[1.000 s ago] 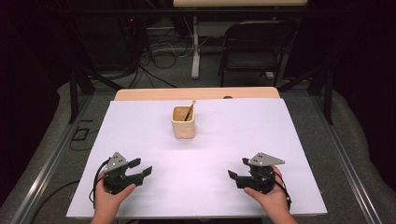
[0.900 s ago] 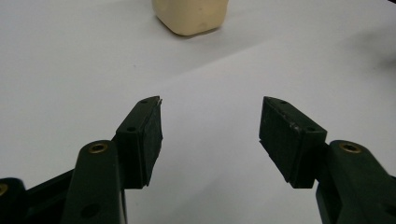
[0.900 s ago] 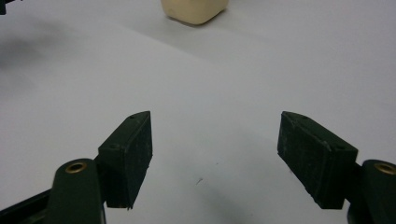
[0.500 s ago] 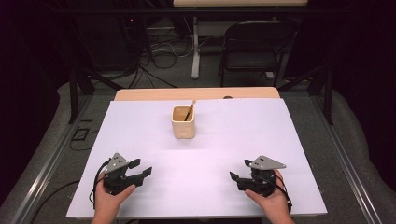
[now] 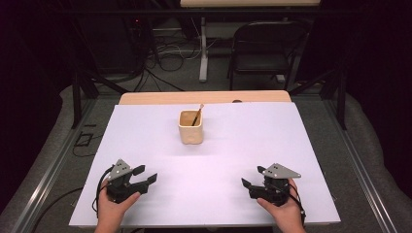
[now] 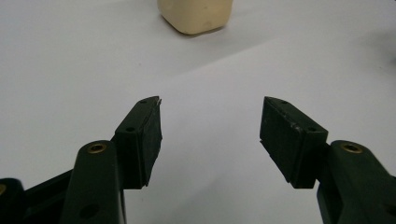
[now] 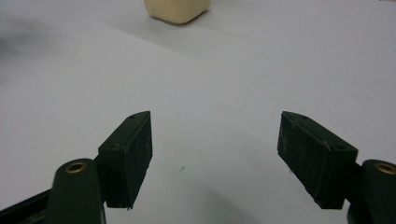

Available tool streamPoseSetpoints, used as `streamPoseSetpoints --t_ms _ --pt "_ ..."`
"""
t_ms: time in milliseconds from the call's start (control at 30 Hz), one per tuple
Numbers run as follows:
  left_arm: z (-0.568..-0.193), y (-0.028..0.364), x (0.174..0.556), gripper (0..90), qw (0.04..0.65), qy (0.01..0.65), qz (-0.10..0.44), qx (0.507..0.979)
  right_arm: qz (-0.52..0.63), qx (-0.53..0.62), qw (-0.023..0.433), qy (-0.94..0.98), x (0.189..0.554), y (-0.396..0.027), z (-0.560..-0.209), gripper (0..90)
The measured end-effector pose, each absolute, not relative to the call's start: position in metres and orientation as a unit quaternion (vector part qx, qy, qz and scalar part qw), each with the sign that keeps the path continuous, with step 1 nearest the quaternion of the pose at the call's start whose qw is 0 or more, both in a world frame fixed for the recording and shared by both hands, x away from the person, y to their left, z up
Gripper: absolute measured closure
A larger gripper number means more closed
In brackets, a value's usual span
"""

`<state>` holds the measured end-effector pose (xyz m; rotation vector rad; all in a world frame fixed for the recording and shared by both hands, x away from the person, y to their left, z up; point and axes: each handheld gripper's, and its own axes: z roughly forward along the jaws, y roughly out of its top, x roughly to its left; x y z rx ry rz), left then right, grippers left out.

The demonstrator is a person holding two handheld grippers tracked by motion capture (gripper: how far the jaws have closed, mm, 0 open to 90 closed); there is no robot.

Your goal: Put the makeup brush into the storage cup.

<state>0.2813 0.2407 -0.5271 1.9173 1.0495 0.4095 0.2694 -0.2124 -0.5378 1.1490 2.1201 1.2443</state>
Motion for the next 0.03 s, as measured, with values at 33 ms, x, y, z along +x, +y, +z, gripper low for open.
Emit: streamPoseSetpoints --t_ms 33 --pt "-0.5271 0.2407 0.2813 38.7 0.443 0.423 0.165 0.773 0.448 0.414 0.212 0.763 0.2694 -0.2124 -0.5378 26.3"
